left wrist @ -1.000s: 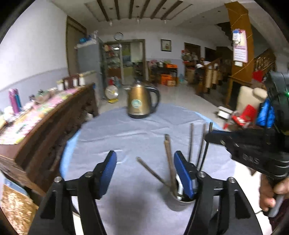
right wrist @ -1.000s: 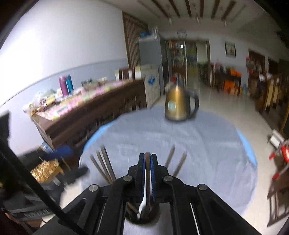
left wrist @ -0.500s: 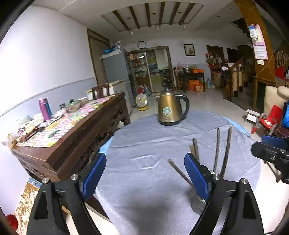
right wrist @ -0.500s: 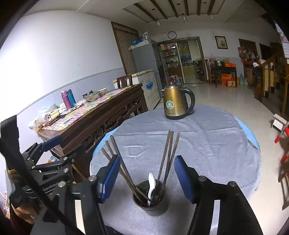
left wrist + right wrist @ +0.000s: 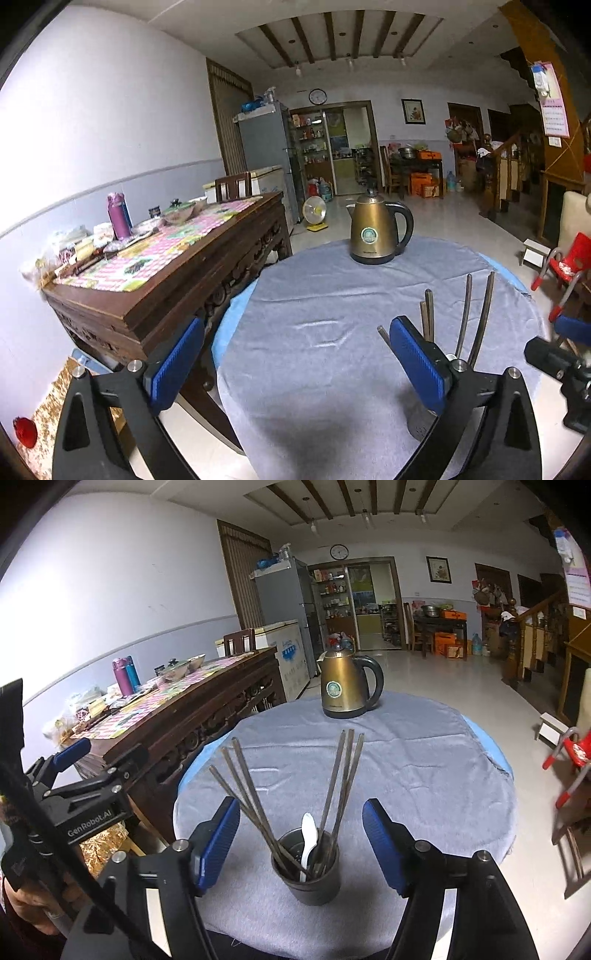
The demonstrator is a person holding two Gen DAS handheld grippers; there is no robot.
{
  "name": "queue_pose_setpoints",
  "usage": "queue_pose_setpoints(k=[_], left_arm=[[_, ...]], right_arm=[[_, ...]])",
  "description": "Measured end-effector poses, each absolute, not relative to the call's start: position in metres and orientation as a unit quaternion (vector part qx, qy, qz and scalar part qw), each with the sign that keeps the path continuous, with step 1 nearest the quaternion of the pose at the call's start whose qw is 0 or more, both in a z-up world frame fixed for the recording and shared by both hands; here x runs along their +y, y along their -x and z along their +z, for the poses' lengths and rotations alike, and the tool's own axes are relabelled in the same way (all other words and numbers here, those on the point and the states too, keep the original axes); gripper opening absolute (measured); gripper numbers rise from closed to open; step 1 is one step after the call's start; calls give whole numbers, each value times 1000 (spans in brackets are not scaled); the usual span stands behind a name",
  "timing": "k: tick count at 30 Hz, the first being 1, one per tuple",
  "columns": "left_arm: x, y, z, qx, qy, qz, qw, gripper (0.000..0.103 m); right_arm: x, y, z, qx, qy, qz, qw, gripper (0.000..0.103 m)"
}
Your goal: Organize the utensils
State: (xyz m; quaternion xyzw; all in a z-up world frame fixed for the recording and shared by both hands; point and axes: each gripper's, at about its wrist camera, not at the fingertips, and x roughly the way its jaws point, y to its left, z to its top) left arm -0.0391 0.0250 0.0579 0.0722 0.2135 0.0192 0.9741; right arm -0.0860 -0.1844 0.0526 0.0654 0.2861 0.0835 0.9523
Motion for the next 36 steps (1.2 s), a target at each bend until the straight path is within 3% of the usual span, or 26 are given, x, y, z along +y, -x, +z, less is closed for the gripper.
queue_pose_setpoints(k=[36], left_arm=[[55,49,45,231,-52,30,971,100]], right_arm=[[-131,95,42,314,-26,75,946,73]])
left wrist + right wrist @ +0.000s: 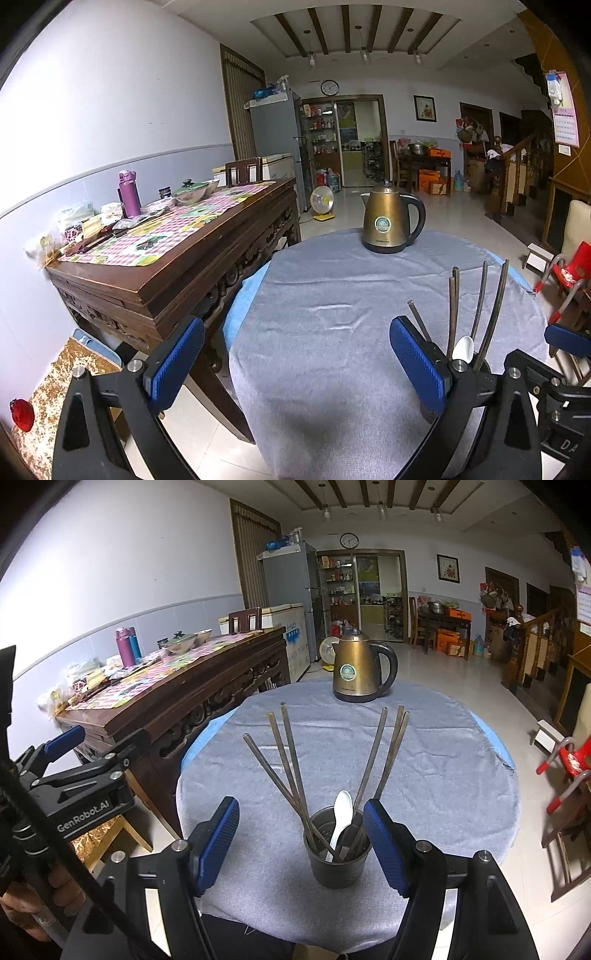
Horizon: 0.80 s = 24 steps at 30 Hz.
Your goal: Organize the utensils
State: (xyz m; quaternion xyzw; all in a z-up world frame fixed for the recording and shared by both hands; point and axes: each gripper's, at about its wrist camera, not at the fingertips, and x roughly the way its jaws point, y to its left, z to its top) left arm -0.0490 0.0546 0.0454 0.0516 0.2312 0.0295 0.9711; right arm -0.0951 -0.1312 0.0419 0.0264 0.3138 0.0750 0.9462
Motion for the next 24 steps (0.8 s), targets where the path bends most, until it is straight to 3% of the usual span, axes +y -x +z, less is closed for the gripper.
queue_pose_setpoints(k=[24], left_arm=[[29,63,50,233,-74,0,970,100]], right_arm=[[-164,107,47,314,-50,42,947,73]])
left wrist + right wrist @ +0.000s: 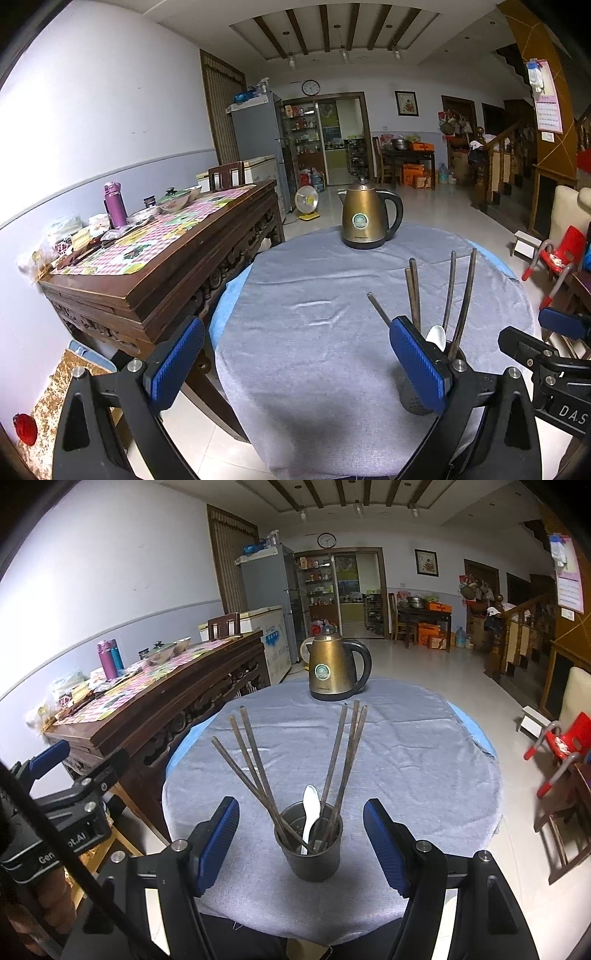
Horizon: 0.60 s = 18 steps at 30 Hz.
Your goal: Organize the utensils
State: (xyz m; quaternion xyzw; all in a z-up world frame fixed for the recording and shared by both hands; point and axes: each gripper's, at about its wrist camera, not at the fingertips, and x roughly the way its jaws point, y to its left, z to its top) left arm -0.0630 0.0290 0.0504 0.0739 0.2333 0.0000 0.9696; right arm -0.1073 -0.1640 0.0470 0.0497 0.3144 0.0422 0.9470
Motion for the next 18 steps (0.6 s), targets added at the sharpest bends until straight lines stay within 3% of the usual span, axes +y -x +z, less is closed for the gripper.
queue_pose_setpoints(k=[18], left_arm=[[17,63,49,240,-77,-7,968,100]], right_arm=[[-174,106,43,320,-60,40,945,73]])
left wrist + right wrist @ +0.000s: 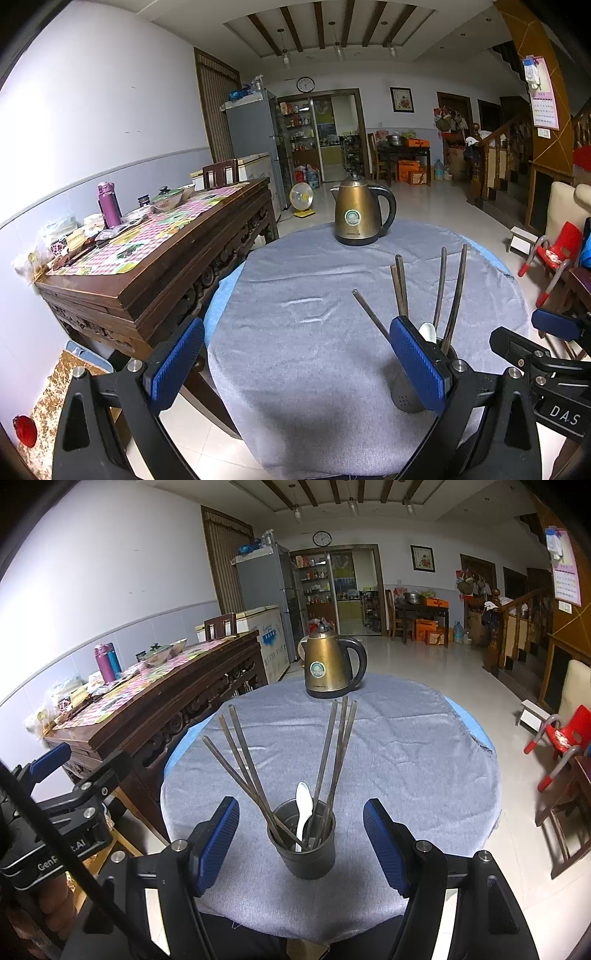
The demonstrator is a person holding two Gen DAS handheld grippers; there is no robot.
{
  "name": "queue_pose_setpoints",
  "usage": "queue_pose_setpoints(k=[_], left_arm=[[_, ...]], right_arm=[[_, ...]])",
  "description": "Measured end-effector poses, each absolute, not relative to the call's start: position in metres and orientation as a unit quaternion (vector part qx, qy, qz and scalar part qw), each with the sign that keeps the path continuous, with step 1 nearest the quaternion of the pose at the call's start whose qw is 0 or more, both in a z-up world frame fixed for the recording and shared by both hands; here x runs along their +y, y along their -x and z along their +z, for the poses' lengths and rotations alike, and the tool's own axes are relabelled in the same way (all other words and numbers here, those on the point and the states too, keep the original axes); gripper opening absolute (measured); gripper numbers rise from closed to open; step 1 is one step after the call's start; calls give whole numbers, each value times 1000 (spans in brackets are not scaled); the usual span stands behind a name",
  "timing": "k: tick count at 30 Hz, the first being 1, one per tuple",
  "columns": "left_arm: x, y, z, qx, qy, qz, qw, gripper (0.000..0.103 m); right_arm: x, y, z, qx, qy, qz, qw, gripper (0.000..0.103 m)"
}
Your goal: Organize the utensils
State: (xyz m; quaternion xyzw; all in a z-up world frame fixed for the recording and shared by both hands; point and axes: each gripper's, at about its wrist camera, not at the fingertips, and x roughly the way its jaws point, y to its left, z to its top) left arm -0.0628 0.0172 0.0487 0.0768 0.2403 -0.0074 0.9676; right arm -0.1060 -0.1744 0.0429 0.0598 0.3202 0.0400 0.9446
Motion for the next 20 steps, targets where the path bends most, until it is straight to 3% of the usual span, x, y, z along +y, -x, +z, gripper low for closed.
queue_pose_setpoints(k=[20], left_arm=[[19,27,31,259,-67,-8,963,100]], right_arm=[[-184,82,32,334,-77,26,939,73]])
